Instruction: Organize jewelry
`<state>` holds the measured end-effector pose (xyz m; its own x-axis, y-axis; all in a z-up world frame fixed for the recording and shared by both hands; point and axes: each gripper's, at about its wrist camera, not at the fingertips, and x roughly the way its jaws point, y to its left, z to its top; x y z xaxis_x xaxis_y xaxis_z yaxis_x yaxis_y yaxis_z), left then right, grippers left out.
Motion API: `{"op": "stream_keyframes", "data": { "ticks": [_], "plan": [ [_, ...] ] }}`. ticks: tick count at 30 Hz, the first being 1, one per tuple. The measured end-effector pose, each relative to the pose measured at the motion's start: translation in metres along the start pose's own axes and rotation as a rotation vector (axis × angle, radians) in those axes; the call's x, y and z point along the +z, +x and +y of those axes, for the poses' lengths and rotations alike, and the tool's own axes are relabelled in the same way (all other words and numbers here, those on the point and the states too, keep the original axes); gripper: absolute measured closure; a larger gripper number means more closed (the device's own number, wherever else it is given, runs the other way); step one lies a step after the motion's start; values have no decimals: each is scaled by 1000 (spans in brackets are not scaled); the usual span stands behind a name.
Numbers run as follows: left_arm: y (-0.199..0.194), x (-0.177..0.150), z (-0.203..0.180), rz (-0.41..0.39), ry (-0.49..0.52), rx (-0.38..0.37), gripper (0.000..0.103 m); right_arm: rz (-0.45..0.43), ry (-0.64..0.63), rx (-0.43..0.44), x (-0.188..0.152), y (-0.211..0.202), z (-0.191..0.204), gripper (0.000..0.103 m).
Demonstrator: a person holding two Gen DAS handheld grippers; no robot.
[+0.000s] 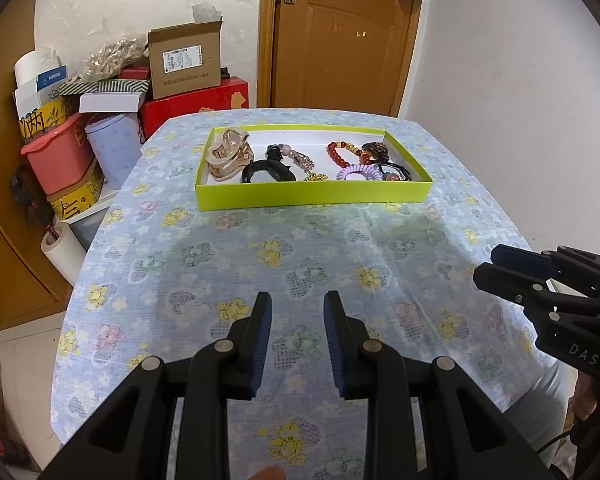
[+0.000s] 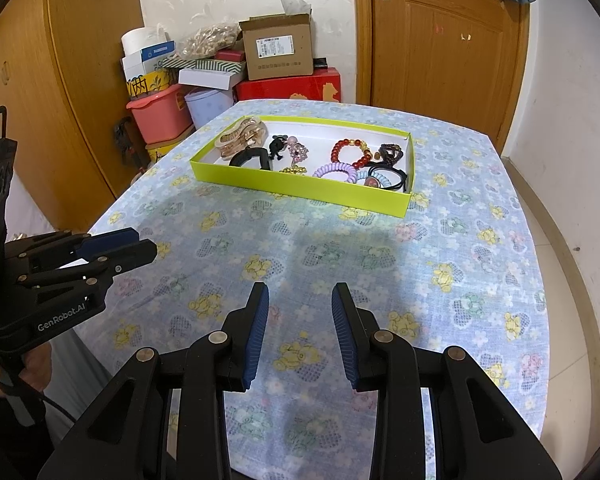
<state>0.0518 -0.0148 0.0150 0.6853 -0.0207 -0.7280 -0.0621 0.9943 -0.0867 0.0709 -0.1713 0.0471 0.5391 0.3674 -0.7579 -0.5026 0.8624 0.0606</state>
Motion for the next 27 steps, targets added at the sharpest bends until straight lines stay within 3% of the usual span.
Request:
{"op": "stream_keyframes", "data": {
  "ticks": [27],
  "plan": [
    [10, -6, -5, 35, 4, 0, 75, 11, 4, 3, -3, 4, 0, 69]
  ]
}}
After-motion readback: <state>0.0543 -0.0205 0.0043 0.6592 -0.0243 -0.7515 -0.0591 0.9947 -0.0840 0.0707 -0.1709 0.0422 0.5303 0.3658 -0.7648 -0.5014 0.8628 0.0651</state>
